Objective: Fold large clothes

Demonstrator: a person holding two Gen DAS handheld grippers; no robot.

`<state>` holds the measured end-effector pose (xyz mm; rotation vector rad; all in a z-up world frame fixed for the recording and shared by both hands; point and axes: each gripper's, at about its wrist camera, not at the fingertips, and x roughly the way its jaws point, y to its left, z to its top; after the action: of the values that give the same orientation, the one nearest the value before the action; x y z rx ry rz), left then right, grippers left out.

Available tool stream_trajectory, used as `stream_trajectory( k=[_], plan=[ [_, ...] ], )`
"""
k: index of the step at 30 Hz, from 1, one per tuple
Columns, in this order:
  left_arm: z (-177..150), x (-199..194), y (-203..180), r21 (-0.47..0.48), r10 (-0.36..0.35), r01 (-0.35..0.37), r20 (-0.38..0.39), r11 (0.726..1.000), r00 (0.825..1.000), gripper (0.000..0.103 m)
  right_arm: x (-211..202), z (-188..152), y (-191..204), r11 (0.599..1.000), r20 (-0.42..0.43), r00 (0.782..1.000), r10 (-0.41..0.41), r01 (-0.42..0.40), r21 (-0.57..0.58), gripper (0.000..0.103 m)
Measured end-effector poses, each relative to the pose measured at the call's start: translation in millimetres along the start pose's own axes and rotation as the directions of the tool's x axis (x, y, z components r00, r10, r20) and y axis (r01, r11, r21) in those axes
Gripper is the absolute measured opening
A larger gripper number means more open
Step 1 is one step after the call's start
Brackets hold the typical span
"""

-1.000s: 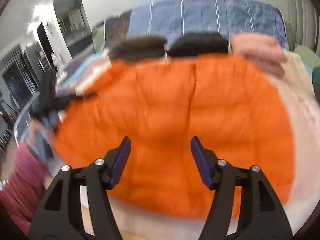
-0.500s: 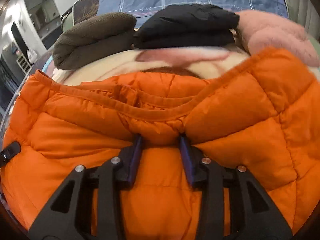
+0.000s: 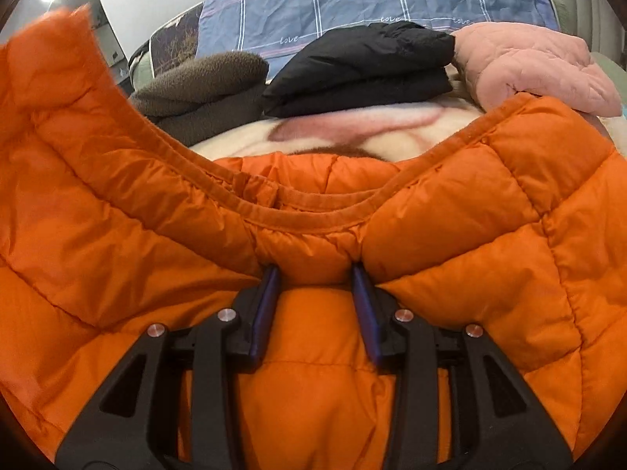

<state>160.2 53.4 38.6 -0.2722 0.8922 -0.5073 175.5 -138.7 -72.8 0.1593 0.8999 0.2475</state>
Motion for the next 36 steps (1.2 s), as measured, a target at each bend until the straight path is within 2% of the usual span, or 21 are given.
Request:
stream_trajectory(
  k=[3, 6, 9, 11, 13, 15, 19, 22, 24, 27, 29, 30, 32, 33, 34, 35, 36],
  plan=[
    [7.9, 5.4, -23.0, 0.026, 0.015, -0.015, -0.011, 1.000, 1.000, 0.019, -19.4, 1.0, -7.1, 0.999, 0.022, 1.000, 0.021, -0.022, 0.040, 0.044],
    [8.9, 8.7, -36.8, 0.048, 0.051, -0.049, -0.034, 0.998, 0.998, 0.019, -64.1, -4.1, -21.2, 0.988, 0.069, 0.992, 0.105, -0.112, 0.105, 0.047],
    [12.7, 9.9, -41.5, 0.031, 0.072, -0.070, -0.059, 0.997, 0.996, 0.019, -100.9, -26.6, -21.9, 0.979, 0.065, 0.980, 0.186, -0.191, 0.072, 0.047],
    [17.0, 12.0, -43.8, 0.023, 0.083, -0.081, -0.069, 0.996, 0.994, 0.018, -92.1, -40.9, -14.6, 0.983, -0.017, 0.983, 0.181, -0.180, 0.042, 0.039],
    [19.4, 16.1, -47.6, 0.018, 0.083, -0.082, -0.077, 0.996, 0.994, 0.018, -60.5, -52.5, -8.2, 0.986, -0.076, 0.983, 0.169, -0.168, 0.020, 0.039],
    [21.3, 25.5, -58.2, 0.032, 0.087, -0.084, -0.095, 0.996, 0.992, 0.018, -45.5, -51.8, -3.3, 0.982, -0.059, 0.981, 0.187, -0.188, -0.014, 0.039],
    [20.4, 46.8, -78.6, 0.058, 0.069, -0.060, -0.165, 0.996, 0.984, 0.018, -34.5, -42.3, -7.7, 0.969, -0.087, 0.965, 0.247, -0.247, 0.013, 0.039],
    [29.6, 62.1, -91.5, 0.032, 0.045, -0.039, -0.231, 0.999, 0.972, 0.019, -43.7, -45.9, -16.5, 0.966, -0.065, 0.964, 0.258, -0.257, 0.023, 0.037],
    [34.3, 68.7, -98.9, 0.027, 0.053, -0.048, -0.252, 0.998, 0.966, 0.019, -59.1, -50.6, -25.4, 0.971, -0.041, 0.970, 0.238, -0.236, 0.045, 0.037],
    [38.8, 81.3, -115.3, 0.044, 0.087, -0.078, -0.280, 0.996, 0.956, 0.019, -98.0, -66.3, -34.9, 0.980, 0.034, 0.980, 0.195, -0.196, 0.041, 0.039],
    [38.8, 88.8, -124.8, 0.063, 0.109, -0.095, -0.293, 0.993, 0.950, 0.019, -126.8, -84.0, -38.1, 0.983, 0.095, 0.979, 0.182, -0.184, 0.009, 0.042],
    [39.1, 92.5, -128.7, 0.068, 0.114, -0.098, -0.299, 0.993, 0.948, 0.019, -139.7, -95.8, -38.6, 0.979, 0.116, 0.972, 0.204, -0.204, -0.013, 0.042],
    [39.3, 101.6, -136.6, 0.069, 0.111, -0.094, -0.314, 0.993, 0.943, 0.019, -145.1, -112.6, -38.0, 0.957, 0.096, 0.952, 0.290, -0.289, -0.025, 0.036],
    [39.5, 106.9, -139.4, 0.065, 0.107, -0.090, -0.322, 0.994, 0.941, 0.019, -135.5, -120.4, -34.2, 0.945, 0.039, 0.944, 0.328, -0.328, -0.015, 0.035],
    [39.5, 113.0, -142.7, 0.057, 0.101, -0.087, -0.332, 0.995, 0.938, 0.019, -123.8, -126.8, -32.6, 0.944, -0.006, 0.944, 0.330, -0.330, 0.003, 0.031],
    [39.1, 118.2, -145.2, 0.051, 0.098, -0.085, -0.340, 0.995, 0.935, 0.020, -110.9, -133.7, -31.8, 0.954, -0.030, 0.954, 0.300, -0.299, 0.018, 0.030],
    [37.5, 124.7, -147.5, 0.048, 0.094, -0.082, -0.351, 0.995, 0.932, 0.020, -107.6, -136.4, -31.5, 0.960, -0.030, 0.959, 0.280, -0.280, 0.014, 0.029]
  ],
)
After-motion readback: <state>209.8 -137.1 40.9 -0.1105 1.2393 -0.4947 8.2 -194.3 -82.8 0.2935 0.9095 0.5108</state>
